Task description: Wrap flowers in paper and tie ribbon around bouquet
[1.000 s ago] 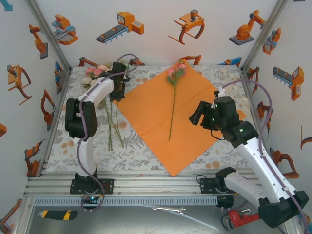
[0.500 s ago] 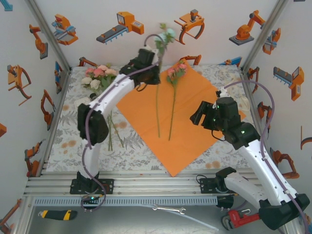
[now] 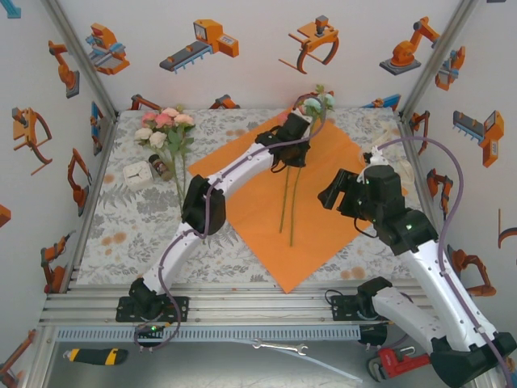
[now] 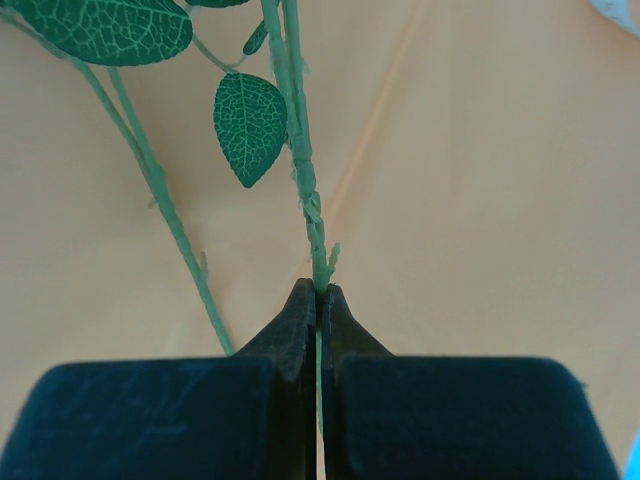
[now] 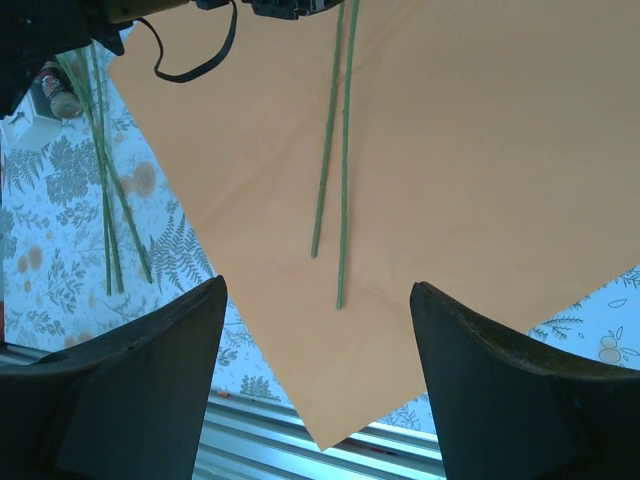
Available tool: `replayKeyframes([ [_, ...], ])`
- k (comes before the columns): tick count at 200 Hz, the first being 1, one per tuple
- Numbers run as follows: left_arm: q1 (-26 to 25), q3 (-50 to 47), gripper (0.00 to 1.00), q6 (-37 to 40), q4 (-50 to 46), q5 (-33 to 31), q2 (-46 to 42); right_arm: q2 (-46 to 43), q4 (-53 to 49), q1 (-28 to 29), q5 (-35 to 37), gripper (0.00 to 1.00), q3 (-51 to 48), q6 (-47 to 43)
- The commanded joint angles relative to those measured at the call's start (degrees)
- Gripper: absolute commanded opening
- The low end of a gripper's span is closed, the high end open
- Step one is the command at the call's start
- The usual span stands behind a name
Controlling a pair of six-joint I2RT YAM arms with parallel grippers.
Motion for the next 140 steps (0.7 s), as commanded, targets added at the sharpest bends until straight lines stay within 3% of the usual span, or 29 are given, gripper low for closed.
replayKeyframes([
  [1, -0.18, 2.79, 0.00, 4.67, 3.19, -4.16, 1.42, -1.02, -1.67, -0.36, 1.52, 0.68, -0.79, -1.02],
  [44, -0.09, 3.12, 0.07, 7.24, 3.94, -6.36, 3.91, -1.46, -1.83, -0.29, 1.71, 0.68, -1.01, -1.24],
  [77, -0.09, 4.14, 0.24, 7.80, 4.73, -5.76, 4.43, -1.56, -2.19, -0.28, 1.62, 0.68, -1.10, -1.12],
  [140, 0.76, 0.56, 0.26, 6.50, 3.79, -6.48, -5.43, -2.56, -2.45, -0.36, 2.09, 0.68, -0.87, -0.68],
])
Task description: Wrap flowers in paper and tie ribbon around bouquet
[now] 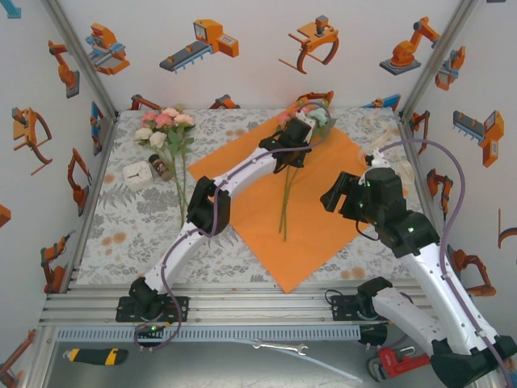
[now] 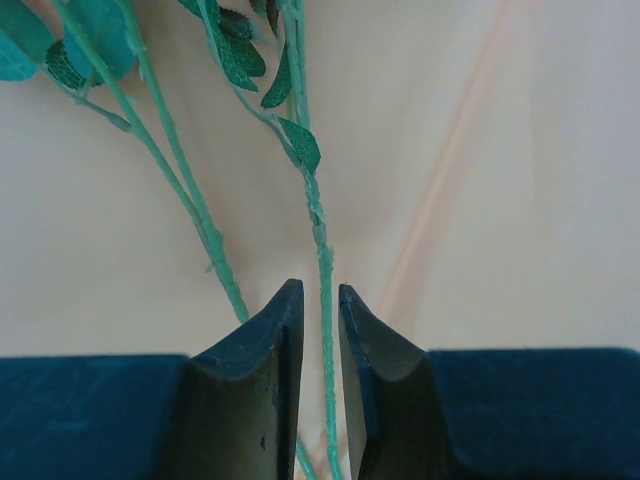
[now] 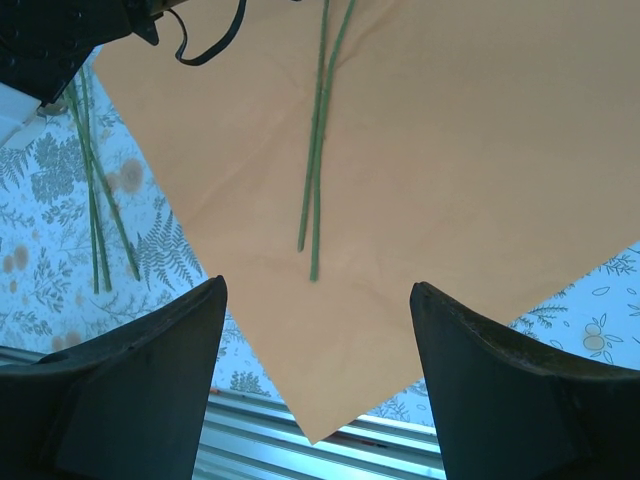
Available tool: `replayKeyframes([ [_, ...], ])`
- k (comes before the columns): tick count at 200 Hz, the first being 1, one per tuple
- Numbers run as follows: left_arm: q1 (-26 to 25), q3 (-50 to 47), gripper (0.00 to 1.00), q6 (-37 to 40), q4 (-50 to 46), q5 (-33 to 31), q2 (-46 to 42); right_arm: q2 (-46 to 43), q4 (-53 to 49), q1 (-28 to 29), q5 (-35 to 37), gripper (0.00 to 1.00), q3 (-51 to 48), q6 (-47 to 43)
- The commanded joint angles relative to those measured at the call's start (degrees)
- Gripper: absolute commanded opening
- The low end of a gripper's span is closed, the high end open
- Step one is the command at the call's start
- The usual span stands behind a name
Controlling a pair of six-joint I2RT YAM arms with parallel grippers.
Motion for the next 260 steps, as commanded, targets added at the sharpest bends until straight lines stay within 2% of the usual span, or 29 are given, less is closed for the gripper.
replayKeyframes([
  [1, 0.75, -1.69, 0.26, -0.26, -0.25, -1.50, -8.91, -1.17, -0.90, -0.32, 1.35, 0.68, -0.42, -0.31],
  [16, 1.80, -7.80, 0.28, -1.94, 0.07, -2.60, -14.58, -1.44, -0.94, -0.29, 1.60, 0.68, -0.63, -0.22],
  [38, 5.20, -22.24, 0.29, -4.43, 3.74, -3.23, -25.37, -1.44, -0.93, -0.36, 1.64, 0.68, -0.67, -0.13],
  [74, 14.49, -44.82, 0.31, -5.30, 7.77, -6.37, -40.49, -1.18, -0.06, -0.30, 1.18, 0.68, -1.17, 0.13],
  [101, 22.39, -54.54, 0.33, -4.60, 6.59, -9.63, -46.04, -0.42, 0.98, -0.36, 0.77, 0.68, -1.65, 0.31],
  [126, 27.71, -57.06, 0.34, -3.90, 3.58, -12.07, -45.49, 0.61, 1.81, -0.32, 0.29, 0.68, -1.85, 0.57],
  [156, 30.74, -55.36, 0.38, -3.67, 0.53, -13.24, -40.38, 1.04, 1.94, -0.29, 0.06, 0.68, -1.67, 0.66],
  [176, 32.02, -53.77, 0.41, -4.38, -0.43, -11.82, -36.77, 0.83, 1.59, -0.33, 0.28, 0.68, -1.52, 0.58],
  [216, 33.76, -52.74, 0.46, -5.90, -2.48, -12.86, -33.01, 0.12, 0.31, -0.36, 0.41, 0.68, -1.17, 0.48],
  [237, 34.71, -52.96, 0.46, -6.08, -2.09, -10.51, -31.94, -0.19, 0.00, -0.36, 0.39, 0.68, -1.01, 0.57],
  [260, 35.09, -52.12, 0.41, -5.82, -2.55, -8.26, -30.44, -0.08, 0.11, -0.31, -0.18, 0.68, -0.57, 0.66],
])
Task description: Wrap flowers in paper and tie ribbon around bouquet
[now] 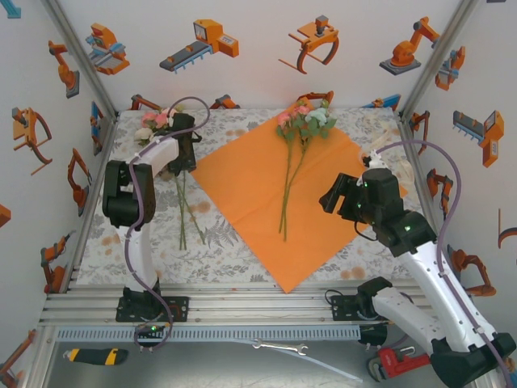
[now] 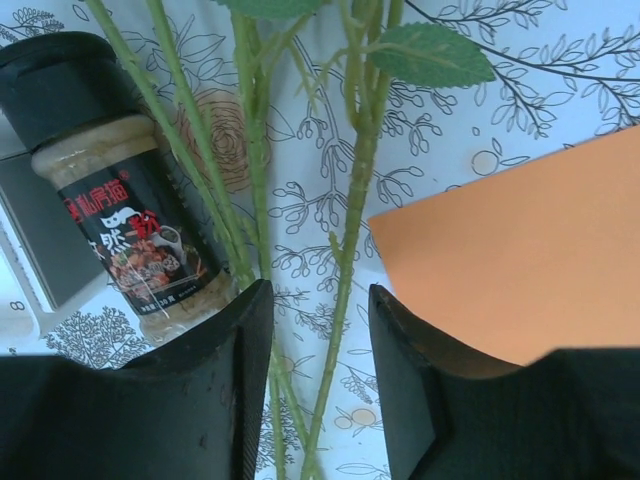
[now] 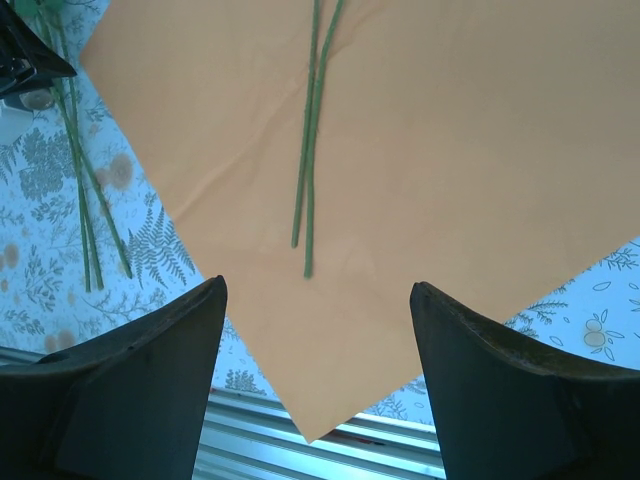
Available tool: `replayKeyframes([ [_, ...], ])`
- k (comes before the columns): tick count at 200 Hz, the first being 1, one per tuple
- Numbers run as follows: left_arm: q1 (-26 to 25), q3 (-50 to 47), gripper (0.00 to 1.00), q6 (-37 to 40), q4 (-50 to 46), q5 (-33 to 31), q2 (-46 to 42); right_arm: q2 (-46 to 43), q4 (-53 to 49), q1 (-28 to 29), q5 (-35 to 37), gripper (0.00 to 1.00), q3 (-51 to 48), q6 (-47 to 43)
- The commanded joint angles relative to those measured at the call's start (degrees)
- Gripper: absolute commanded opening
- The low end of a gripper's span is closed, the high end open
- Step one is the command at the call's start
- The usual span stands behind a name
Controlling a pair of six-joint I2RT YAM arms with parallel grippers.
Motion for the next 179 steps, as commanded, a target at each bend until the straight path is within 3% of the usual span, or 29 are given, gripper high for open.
replayKeyframes([
  [1, 0.53, 2.11, 0.40, -0.88, -1.71, 2.53, 1.94, -0.55, -0.30, -0.30, -0.23, 0.68, 0.73, 0.46],
  [51, 0.75, 3.72, 0.30, -0.65, -2.08, 5.62, 4.39, 2.25, 3.67, -0.28, -11.27, 0.67, 0.61, -0.30],
  [85, 0.80, 5.52, 0.11, -0.28, -3.75, 6.30, 4.93, 2.60, 9.07, 0.12, -18.09, 0.67, -1.15, 0.45],
  [112, 0.76, 5.27, 0.00, -0.05, -3.67, 8.11, 1.09, 2.07, 10.55, 0.16, -17.72, 0.67, -1.78, 1.34],
  [141, 0.09, 3.75, 0.00, -1.18, -2.55, 12.55, -5.97, 1.51, 10.40, 0.16, -15.97, 0.67, -1.58, 1.34],
  [179, -3.82, 3.25, 0.00, -9.91, 2.05, 22.49, -13.44, 1.10, 10.18, 0.16, -14.06, 0.67, -1.59, 1.52],
])
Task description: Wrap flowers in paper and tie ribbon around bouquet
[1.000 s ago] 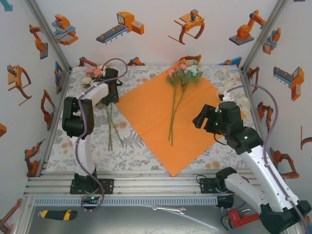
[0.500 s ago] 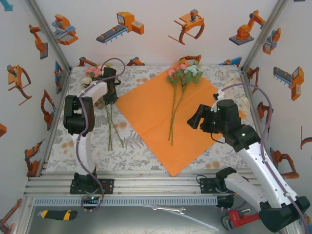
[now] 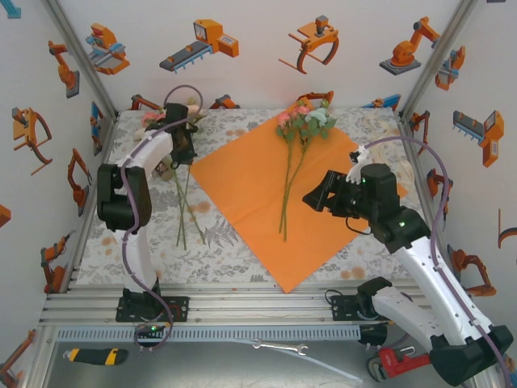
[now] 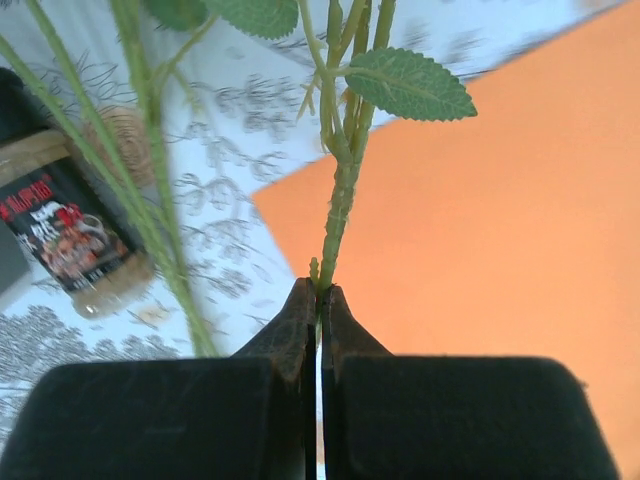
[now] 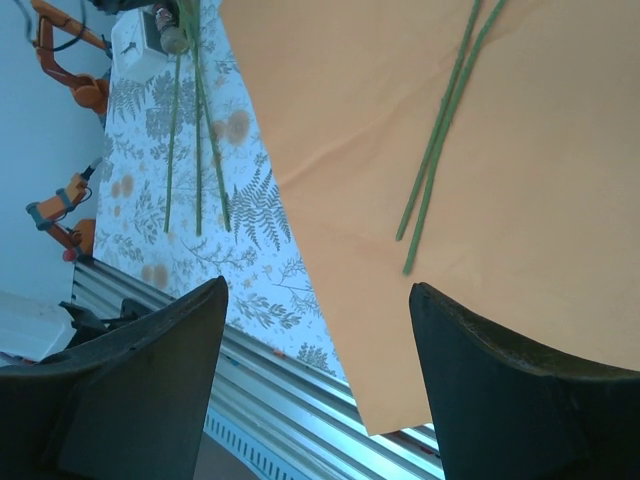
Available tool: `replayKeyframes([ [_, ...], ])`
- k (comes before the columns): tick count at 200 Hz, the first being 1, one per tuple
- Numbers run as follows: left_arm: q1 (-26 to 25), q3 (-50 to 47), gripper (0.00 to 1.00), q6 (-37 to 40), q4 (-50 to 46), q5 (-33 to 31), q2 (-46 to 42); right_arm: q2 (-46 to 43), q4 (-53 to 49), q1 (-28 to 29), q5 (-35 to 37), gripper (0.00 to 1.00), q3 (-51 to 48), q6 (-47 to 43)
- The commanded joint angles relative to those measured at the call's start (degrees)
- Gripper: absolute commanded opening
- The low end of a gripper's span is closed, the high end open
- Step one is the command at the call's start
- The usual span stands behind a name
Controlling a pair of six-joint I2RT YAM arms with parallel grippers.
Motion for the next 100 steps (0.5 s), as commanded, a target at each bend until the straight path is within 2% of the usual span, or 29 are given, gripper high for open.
replayKeyframes([
  [1, -3.38, 0.01, 0.00, -6.75, 4.31, 8.52, -6.42, -0.91, 1.04, 0.18, 1.40, 0.67, -0.28, 0.65],
  [24, -7.66, 1.15, 0.00, -14.07, 11.90, 13.92, -5.94, -1.08, 0.94, 0.18, 2.09, 0.67, -0.23, 0.78],
  [41, -10.70, 1.84, 0.00, -19.38, 21.12, 17.37, -3.25, -1.45, 0.77, 0.18, 2.41, 0.67, -0.38, 0.89],
  [64, -14.91, 6.38, 0.00, -23.62, 29.45, 18.33, 3.32, -2.21, 0.15, 0.19, 2.83, 0.67, -0.58, 0.91],
  [100, -18.91, 16.45, 0.00, -34.34, 36.60, 21.21, 16.50, -3.53, -0.56, 0.18, 3.64, 0.67, -1.40, 0.88],
])
